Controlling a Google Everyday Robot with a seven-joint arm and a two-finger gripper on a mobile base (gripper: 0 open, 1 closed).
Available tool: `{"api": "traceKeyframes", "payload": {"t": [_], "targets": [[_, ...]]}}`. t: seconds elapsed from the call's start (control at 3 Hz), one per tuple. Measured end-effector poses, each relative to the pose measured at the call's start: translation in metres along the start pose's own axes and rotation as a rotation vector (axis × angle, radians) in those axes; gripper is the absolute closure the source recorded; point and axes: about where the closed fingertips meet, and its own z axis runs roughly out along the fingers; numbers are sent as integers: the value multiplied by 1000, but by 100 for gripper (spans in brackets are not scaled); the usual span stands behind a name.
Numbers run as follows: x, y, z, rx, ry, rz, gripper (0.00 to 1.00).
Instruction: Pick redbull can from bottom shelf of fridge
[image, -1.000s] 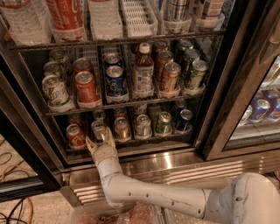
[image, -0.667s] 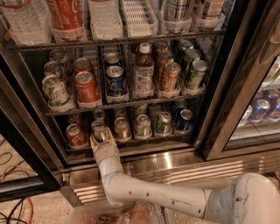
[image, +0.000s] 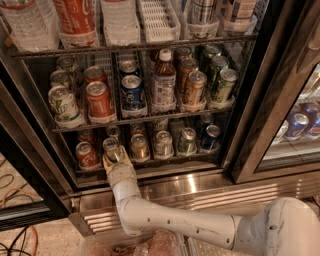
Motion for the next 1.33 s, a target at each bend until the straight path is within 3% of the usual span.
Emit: {"api": "traceKeyframes", "payload": {"t": [0.67,1.33], "targets": [[-23,6,1,-63,-23,-32,100],[-76,5,-11,-120,-106,-97,100]]}}
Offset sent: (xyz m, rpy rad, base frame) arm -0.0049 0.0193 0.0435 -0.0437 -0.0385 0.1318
